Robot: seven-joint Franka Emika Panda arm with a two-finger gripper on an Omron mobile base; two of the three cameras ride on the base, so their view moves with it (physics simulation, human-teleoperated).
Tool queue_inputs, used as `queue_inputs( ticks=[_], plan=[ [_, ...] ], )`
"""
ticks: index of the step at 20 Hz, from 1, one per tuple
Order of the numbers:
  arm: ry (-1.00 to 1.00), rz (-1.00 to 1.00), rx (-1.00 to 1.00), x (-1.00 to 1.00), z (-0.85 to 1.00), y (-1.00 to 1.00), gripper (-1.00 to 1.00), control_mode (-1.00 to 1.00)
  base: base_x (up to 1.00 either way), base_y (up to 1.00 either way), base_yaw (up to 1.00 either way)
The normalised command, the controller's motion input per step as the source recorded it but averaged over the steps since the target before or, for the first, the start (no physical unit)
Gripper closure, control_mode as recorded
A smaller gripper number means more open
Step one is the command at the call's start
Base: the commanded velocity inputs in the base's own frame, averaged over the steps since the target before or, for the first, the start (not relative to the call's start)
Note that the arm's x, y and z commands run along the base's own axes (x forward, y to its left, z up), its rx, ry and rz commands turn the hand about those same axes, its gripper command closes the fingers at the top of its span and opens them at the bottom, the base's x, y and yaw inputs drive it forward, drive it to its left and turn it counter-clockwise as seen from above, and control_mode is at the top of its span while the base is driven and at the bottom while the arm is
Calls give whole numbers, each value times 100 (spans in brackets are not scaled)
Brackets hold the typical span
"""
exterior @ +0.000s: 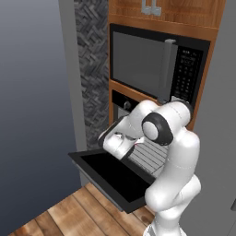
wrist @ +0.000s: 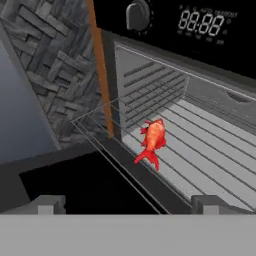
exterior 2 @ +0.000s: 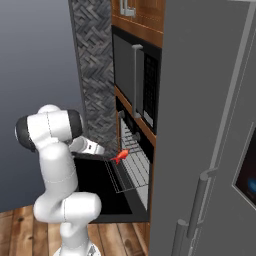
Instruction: Place the fish on the rack of the oven, and slide the rack back inside. Close the oven door.
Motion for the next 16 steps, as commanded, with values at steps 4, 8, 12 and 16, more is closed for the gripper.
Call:
queue_inputs(
  ticks=[4, 8, 12, 16],
  plan=[
    [28, 43, -40, -3, 3, 25, -100, -100, 0, 0, 0],
    [29, 46, -37, 0, -4, 77, -100, -100, 0, 0, 0],
    [22, 37, -33, 19, 0, 72, -100, -100, 0, 0, 0],
    [10, 20, -27, 48, -14, 28, -100, -100, 0, 0, 0]
  ],
)
